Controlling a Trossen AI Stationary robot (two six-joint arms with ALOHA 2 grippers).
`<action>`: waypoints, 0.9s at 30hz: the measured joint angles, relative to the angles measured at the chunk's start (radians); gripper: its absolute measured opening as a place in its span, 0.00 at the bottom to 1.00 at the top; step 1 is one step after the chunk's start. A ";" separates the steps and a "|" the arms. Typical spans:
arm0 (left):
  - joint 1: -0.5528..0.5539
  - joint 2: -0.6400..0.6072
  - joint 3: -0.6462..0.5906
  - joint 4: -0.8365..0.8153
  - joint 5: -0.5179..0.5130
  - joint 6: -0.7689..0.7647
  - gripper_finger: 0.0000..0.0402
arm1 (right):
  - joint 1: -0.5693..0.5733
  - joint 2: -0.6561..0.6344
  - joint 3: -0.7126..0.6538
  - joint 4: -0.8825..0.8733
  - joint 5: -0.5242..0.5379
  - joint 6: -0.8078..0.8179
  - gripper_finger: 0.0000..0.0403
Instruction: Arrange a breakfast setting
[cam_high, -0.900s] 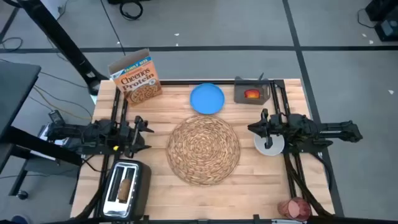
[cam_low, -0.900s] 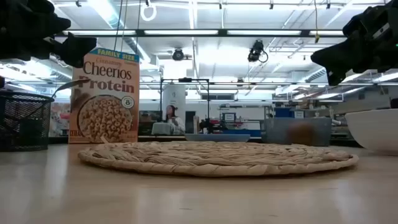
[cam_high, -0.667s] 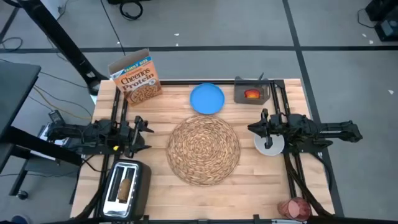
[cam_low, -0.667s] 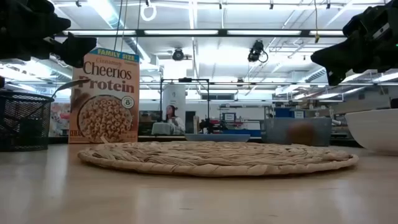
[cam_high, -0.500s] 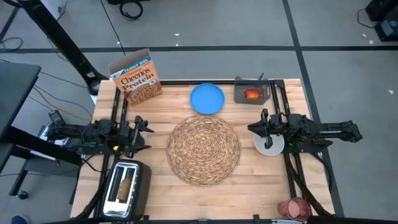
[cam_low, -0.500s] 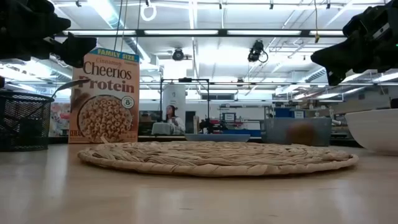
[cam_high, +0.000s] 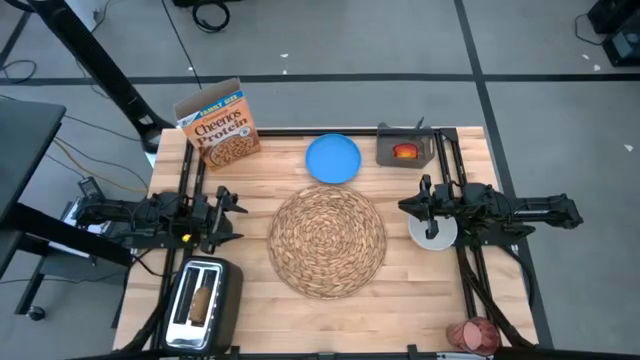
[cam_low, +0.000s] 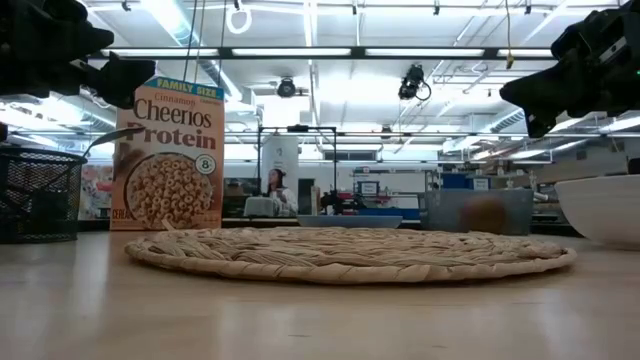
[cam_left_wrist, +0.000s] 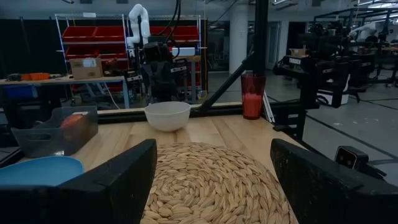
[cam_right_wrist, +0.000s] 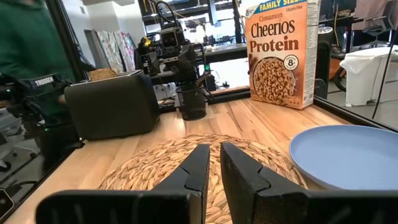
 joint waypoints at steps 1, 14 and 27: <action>0.000 0.000 0.000 0.000 0.000 0.000 0.79 | 0.000 0.000 0.000 0.000 0.000 0.000 0.12; 0.000 0.000 0.000 0.000 0.000 0.000 0.79 | 0.000 0.000 0.000 0.000 0.000 0.000 0.12; -0.006 0.022 0.000 0.160 -0.161 -0.543 0.79 | 0.000 0.000 0.000 0.000 0.000 0.000 0.12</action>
